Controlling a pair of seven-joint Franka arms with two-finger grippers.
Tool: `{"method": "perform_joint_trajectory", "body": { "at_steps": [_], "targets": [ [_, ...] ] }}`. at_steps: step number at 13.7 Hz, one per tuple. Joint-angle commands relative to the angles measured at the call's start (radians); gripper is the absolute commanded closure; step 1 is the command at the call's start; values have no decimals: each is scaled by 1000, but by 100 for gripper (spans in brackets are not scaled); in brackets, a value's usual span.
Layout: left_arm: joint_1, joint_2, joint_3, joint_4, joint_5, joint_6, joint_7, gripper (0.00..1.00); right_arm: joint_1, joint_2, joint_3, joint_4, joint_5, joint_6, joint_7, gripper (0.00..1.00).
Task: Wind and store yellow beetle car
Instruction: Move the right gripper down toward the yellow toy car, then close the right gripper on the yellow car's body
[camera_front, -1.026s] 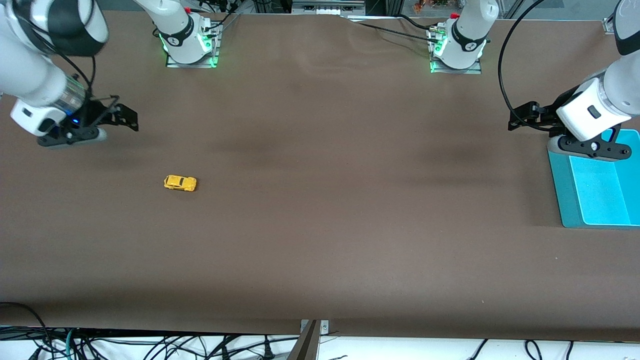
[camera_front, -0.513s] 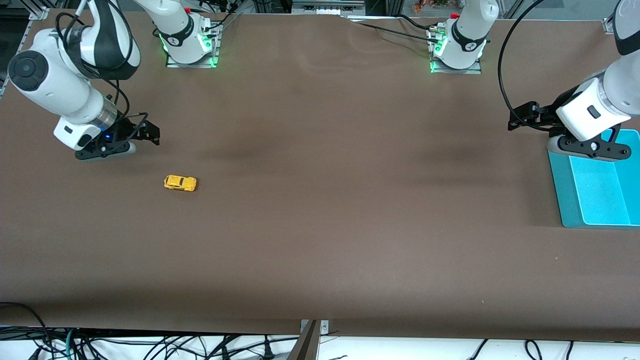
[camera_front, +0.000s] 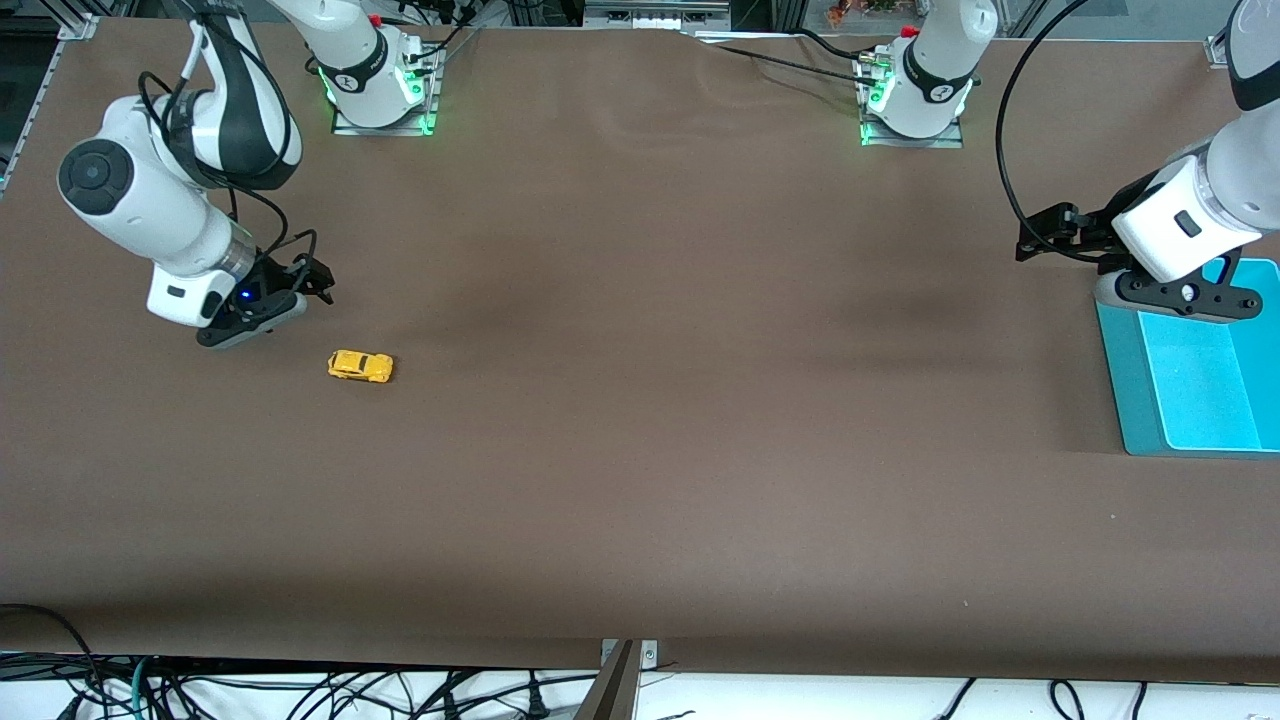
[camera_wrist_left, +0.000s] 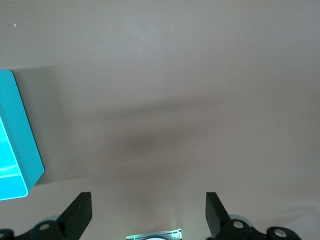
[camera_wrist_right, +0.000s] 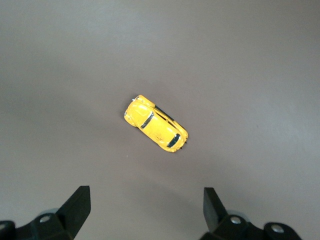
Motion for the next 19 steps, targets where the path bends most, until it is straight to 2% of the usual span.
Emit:
{"method": "perform_joint_trajectory", "body": {
  "at_steps": [1, 4, 7, 10, 15, 17, 19],
  "targets": [
    [-2, 13, 3, 28, 13, -7, 16, 0, -8, 30, 10, 0, -12, 41, -237, 0],
    [1, 13, 3, 28, 13, -5, 20, 0, -22, 122, 24, 0, -11, 119, -532, 0],
    [1, 13, 3, 28, 12, -5, 17, 0, -29, 200, 25, -2, -9, 230, -716, 0],
    [-5, 13, 3, 28, 12, -5, 20, 0, -32, 268, 25, -7, -8, 310, -773, 0],
    [-7, 13, 3, 28, 12, -5, 20, 0, -34, 314, 32, -20, -8, 365, -821, 1],
    [-7, 13, 3, 29, 13, -5, 16, 0, -34, 315, 39, -19, -8, 365, -821, 24],
    [-4, 13, 3, 30, 12, -7, 19, 0, -34, 315, 56, -17, -8, 365, -821, 61]
  ]
}}
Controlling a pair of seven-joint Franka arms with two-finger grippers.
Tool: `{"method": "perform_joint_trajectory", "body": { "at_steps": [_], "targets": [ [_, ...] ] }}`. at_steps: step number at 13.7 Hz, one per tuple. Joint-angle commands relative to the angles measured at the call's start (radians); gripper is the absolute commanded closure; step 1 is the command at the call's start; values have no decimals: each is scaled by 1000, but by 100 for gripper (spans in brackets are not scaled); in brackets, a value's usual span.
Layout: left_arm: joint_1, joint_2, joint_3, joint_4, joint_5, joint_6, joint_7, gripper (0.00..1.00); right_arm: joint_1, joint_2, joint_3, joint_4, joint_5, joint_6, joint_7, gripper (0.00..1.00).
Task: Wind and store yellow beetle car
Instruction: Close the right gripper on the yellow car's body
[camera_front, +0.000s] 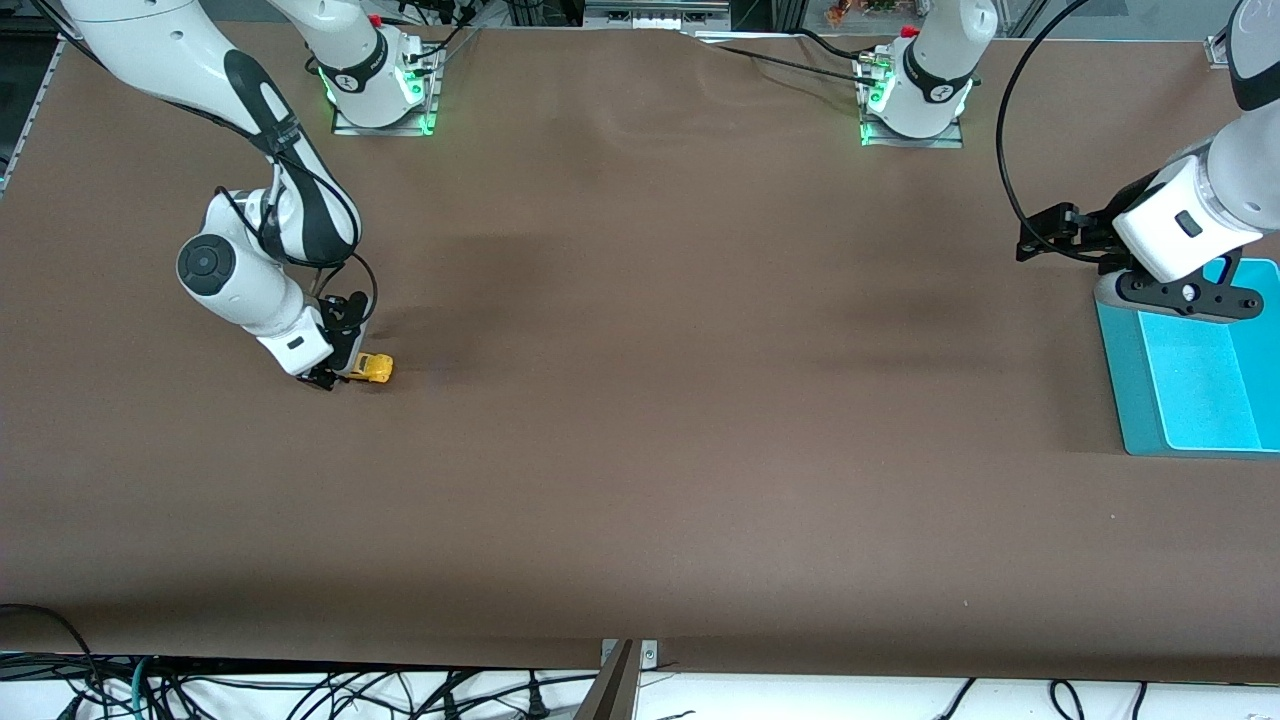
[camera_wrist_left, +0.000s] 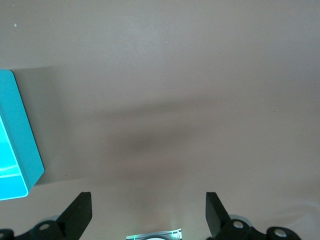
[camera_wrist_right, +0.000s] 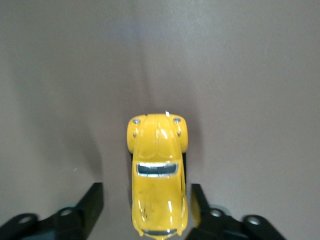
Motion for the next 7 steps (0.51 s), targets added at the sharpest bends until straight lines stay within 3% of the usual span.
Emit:
{"method": "perform_joint_trajectory", "body": {
  "at_steps": [1, 2, 3, 7],
  "targets": [
    [-6, 13, 2, 27, 13, -7, 19, 0, -21, -10, 29, -12, -6, 15, -15, 77],
    [-8, 11, 2, 27, 13, -7, 19, 0, -21, -11, 39, -9, -6, 10, -16, 88],
    [-6, 13, 2, 27, 13, -7, 17, 0, -21, -17, 53, -6, -8, 7, -24, 90],
    [-6, 13, 2, 27, 12, -7, 19, 0, -21, -65, 139, 0, -6, -31, -64, 89]
  ]
}}
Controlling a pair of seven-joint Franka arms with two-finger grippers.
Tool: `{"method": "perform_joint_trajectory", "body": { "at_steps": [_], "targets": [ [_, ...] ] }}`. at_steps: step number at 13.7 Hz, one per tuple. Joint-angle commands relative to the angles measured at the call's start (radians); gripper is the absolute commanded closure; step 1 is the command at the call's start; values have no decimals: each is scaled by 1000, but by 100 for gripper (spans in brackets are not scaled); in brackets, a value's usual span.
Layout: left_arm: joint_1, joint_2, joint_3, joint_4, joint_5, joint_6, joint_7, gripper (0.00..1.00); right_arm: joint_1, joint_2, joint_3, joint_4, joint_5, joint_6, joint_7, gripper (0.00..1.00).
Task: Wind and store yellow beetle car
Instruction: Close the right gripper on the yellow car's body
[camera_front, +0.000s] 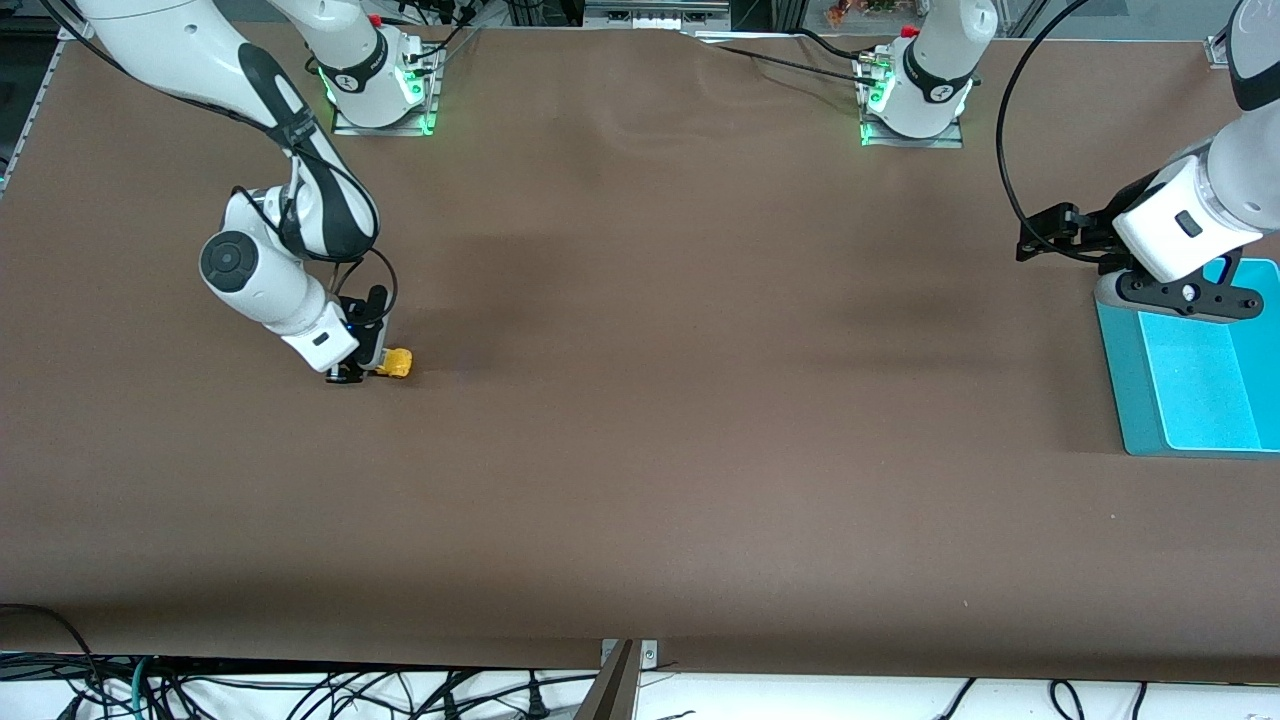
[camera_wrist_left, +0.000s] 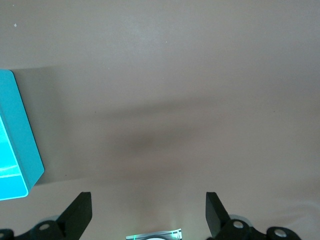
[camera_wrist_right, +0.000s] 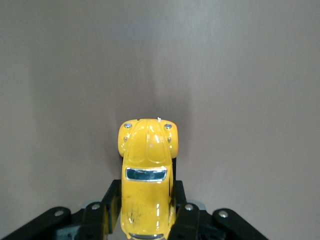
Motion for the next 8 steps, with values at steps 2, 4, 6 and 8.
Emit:
{"method": "perform_joint_trajectory", "body": {
  "at_steps": [2, 4, 6, 8],
  "targets": [
    [-9, 13, 0, 27, 12, -8, 20, 0, -19, -45, 67, -7, -6, -42, -27, 85],
    [0, 13, 0, 27, 9, -24, 25, 0, -19, -17, 67, -8, -11, -33, -53, 85],
    [-1, 13, 2, 26, 9, -39, 29, 0, -21, 21, 64, -8, -14, 9, -59, 85],
    [-10, 14, 2, 23, 10, -48, 66, 0, -38, 52, 62, -9, -14, 44, -74, 85]
  ]
}}
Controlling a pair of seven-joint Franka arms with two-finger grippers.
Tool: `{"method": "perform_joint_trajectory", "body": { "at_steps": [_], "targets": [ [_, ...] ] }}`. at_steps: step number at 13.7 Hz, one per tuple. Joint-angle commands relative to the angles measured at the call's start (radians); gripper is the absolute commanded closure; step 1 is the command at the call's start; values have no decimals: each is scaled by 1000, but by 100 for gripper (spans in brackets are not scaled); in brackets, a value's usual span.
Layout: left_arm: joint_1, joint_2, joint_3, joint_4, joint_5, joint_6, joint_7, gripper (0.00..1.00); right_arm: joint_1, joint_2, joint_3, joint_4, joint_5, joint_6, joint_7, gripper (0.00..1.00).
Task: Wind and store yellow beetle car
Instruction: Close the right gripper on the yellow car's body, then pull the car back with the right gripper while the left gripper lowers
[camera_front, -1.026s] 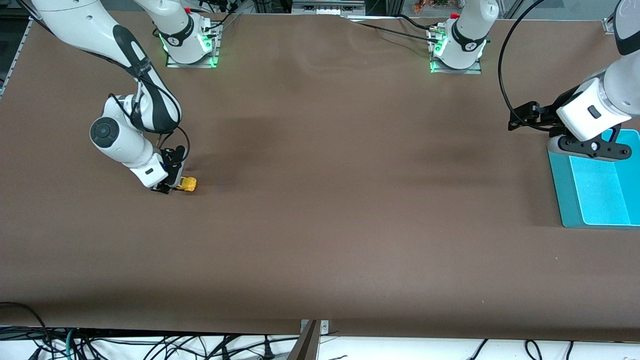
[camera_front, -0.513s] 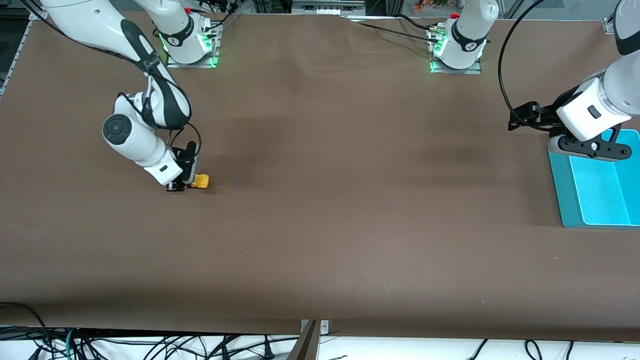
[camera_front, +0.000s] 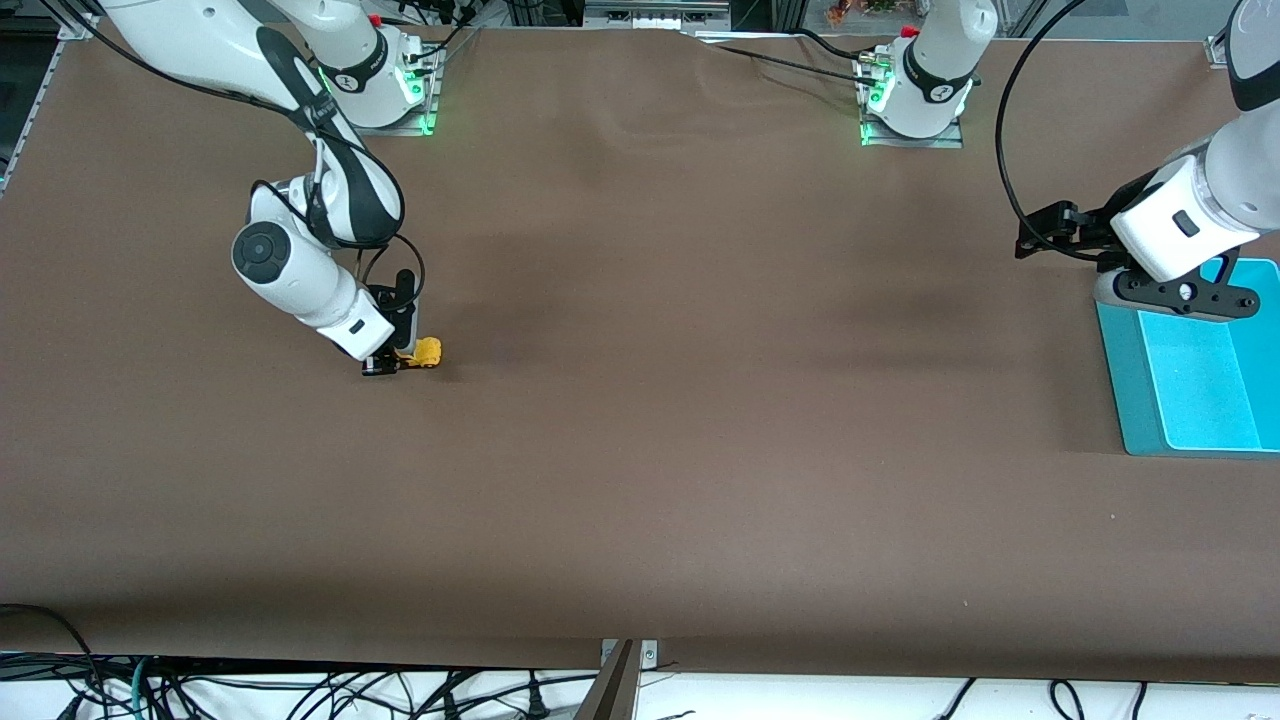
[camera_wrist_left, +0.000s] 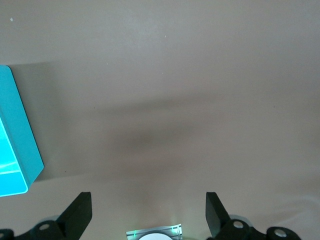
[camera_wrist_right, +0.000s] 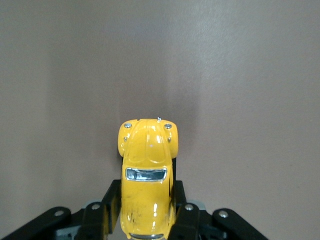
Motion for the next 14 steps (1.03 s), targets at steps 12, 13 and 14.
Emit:
{"method": "perform_joint_trajectory", "body": {
  "at_steps": [12, 13, 14],
  "targets": [
    [-15, 65, 0, 26, 27, -17, 616, 0, -306, 50, 6, -44, -11, 52, -296, 84],
    [-15, 76, 0, 26, 27, -17, 644, 0, -357, 61, 6, -39, -9, 52, -344, 84],
    [-14, 85, 0, 26, 27, -16, 691, 0, -414, 70, 6, -36, -9, 52, -393, 84]
  ]
}}
